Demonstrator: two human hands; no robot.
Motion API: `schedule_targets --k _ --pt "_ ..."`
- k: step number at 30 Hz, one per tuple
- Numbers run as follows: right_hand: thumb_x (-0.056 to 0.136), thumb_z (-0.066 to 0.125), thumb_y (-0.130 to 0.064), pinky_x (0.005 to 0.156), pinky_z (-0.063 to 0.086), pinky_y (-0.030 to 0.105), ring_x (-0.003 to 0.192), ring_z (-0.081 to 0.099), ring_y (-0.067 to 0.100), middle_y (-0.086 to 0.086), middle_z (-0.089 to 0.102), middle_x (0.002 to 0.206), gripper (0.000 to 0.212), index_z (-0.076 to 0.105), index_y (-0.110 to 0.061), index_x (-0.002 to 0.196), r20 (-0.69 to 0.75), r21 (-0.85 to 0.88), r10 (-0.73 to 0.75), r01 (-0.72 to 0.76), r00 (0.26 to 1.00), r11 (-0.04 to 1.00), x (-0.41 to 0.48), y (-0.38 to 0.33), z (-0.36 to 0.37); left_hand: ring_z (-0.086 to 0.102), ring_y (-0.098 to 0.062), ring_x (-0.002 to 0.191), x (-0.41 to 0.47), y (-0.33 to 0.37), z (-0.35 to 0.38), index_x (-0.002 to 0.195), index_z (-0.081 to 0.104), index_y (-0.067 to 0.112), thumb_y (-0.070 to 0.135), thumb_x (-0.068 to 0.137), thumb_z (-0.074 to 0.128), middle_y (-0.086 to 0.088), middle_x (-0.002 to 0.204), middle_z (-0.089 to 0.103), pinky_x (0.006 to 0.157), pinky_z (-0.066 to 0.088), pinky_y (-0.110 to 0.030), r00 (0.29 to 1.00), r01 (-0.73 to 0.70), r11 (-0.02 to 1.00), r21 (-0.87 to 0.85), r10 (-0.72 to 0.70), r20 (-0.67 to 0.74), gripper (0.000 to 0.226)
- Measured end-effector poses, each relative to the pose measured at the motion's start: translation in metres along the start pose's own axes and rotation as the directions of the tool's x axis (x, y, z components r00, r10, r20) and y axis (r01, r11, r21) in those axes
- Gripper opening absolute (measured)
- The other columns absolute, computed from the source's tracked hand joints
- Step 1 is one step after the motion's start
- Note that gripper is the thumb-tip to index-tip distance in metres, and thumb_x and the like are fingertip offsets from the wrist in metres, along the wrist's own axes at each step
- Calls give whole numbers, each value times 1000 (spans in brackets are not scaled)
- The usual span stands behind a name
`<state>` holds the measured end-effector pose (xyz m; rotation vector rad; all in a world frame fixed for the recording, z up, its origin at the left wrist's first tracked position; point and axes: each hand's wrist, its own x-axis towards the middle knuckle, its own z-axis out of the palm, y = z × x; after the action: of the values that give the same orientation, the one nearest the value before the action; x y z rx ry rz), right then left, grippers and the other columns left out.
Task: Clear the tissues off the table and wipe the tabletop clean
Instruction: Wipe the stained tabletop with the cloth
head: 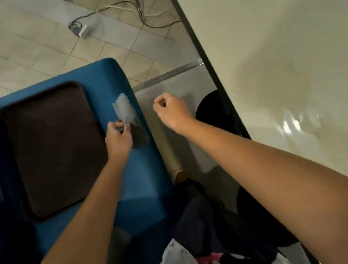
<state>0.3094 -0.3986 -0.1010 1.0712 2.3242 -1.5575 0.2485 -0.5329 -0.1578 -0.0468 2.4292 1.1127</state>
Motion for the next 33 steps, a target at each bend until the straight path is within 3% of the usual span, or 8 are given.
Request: schedule_targets --k 3,6,10,14,18,22,26,33 --pt "96 45 -19 70 34 19 91 52 16 4 58 102 23 55 -7 113 -79 23 -27 29 997 999 -18 -11 -39 48 -9 77 -29 40 20 79 42 19 19 96 49 2 88 50 58 35 -14 998 -61 994 -88 63 23 18" --pt "95 46 -16 80 44 30 99 57 25 12 62 108 22 57 -5 110 -197 116 -19 42 980 992 -37 -8 -77 43 -1 68 -61 69 35 75 39 24 20 96 48 10 78 44 50 35 -2 989 -119 982 -147 130 65 24" --pt "96 45 -16 75 39 22 95 55 19 11 62 112 23 58 -5 112 -323 232 -13 93 946 968 -74 9 -120 44 0 71 -104 105 46 94 43 15 24 96 48 12 80 45 56 36 -2 972 -215 952 -218 231 52 11" --pt "97 44 -18 61 40 11 88 54 14 4 59 102 25 57 -6 114 -425 374 20 156 905 914 -120 33 -162 47 1 75 -154 143 57 80 39 26 23 96 49 12 83 46 76 43 -19 941 -295 890 -348 334 58 19" --pt "95 47 -20 80 47 29 89 57 20 3 58 94 22 58 -6 108 -502 463 85 185 861 867 -170 68 -195 52 2 80 -218 170 84 79 38 27 19 96 48 8 94 51 71 47 -11 883 -344 845 -411 440 165 21" --pt "93 49 -22 87 48 40 90 59 24 4 60 88 15 59 -11 96 -580 513 161 205 799 834 -223 110 -225 57 -8 93 -283 179 127 81 42 25 20 95 50 -4 113 54 81 51 -21 786 -394 824 -408 532 315 18" --pt "96 45 -31 88 48 40 96 60 24 7 62 94 25 59 -11 99 -616 564 257 190 745 804 -282 151 -252 58 -4 82 -347 182 170 81 43 24 19 95 51 3 98 58 73 51 -20 655 -432 811 -394 583 480 17" --pt "93 48 -40 92 49 42 98 61 23 3 62 103 27 56 -15 98 -689 669 496 203 528 715 -374 231 -289 58 -8 81 -444 183 240 82 44 24 17 95 51 -1 95 59 69 47 -13 318 -527 749 -401 611 725 16"
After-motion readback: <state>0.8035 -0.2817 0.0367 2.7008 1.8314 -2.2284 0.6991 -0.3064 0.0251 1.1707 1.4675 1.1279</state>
